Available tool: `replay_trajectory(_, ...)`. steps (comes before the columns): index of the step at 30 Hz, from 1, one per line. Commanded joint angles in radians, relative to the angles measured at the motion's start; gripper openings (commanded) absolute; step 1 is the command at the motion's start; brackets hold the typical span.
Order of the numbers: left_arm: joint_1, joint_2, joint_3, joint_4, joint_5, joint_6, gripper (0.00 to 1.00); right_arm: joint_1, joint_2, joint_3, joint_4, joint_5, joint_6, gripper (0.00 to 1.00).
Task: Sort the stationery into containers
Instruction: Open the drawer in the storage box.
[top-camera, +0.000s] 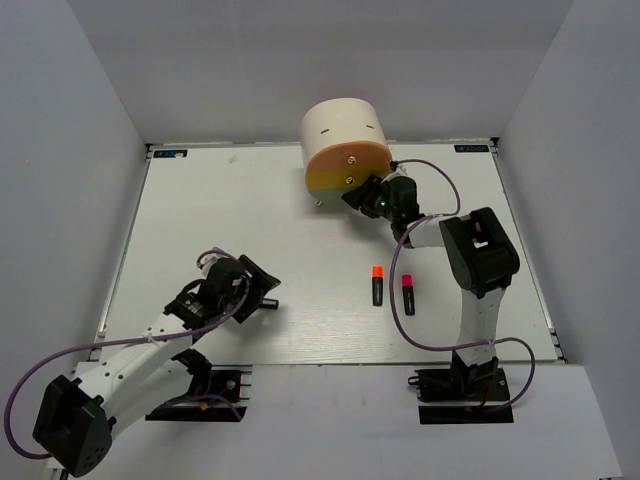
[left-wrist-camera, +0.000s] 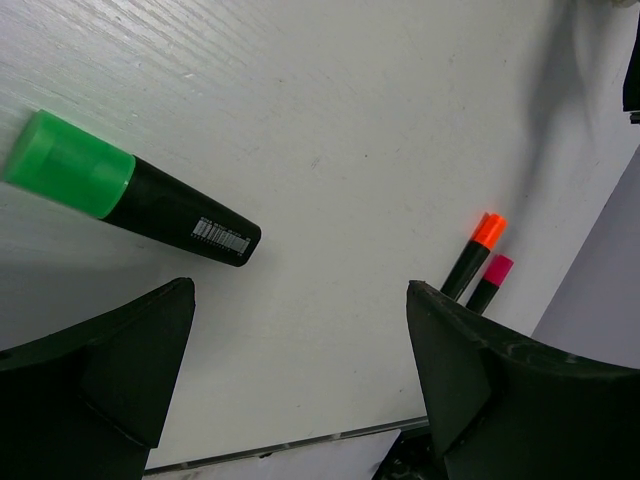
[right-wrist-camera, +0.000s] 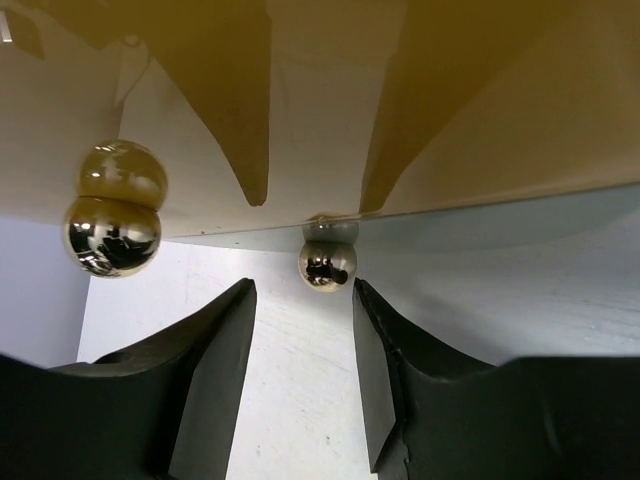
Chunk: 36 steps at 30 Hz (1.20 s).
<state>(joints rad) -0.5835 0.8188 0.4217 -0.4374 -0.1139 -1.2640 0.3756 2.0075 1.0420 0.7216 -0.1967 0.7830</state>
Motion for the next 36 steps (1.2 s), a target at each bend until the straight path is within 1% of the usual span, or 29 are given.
replay_trajectory(1, 0.005, 0.012, 0.032, 0.02, 0.01, 0.009, 0.96, 0.014, 0.013, 0.029, 0.004, 0.028, 0.035, 0.49)
replay_trajectory(8, 0.005, 0.013, 0.032, 0.02, 0.01, 0.009, 0.96, 0.032, 0.025, 0.046, -0.02, 0.08, 0.061, 0.47)
replay_trajectory(21, 0.005, -0.009, 0.042, -0.03, 0.0, 0.009, 0.96, 0.059, 0.051, 0.09, -0.063, 0.192, 0.088, 0.47)
replay_trajectory(22, 0.005, -0.018, 0.042, -0.031, 0.0, 0.009, 0.96, 0.063, 0.045, 0.087, -0.063, 0.222, 0.087, 0.47)
replay_trajectory(28, 0.005, -0.018, 0.042, -0.031, 0.0, 0.009, 0.96, 0.063, 0.027, 0.061, -0.05, 0.247, 0.071, 0.47)
replay_trajectory(35, 0.005, 0.014, 0.051, -0.012, 0.0, 0.009, 0.96, 0.057, 0.045, 0.096, -0.044, 0.263, 0.065, 0.47)
replay_trajectory(36, 0.005, 0.014, 0.051, -0.012, 0.0, 0.009, 0.96, 0.059, 0.051, 0.098, -0.045, 0.263, 0.062, 0.45)
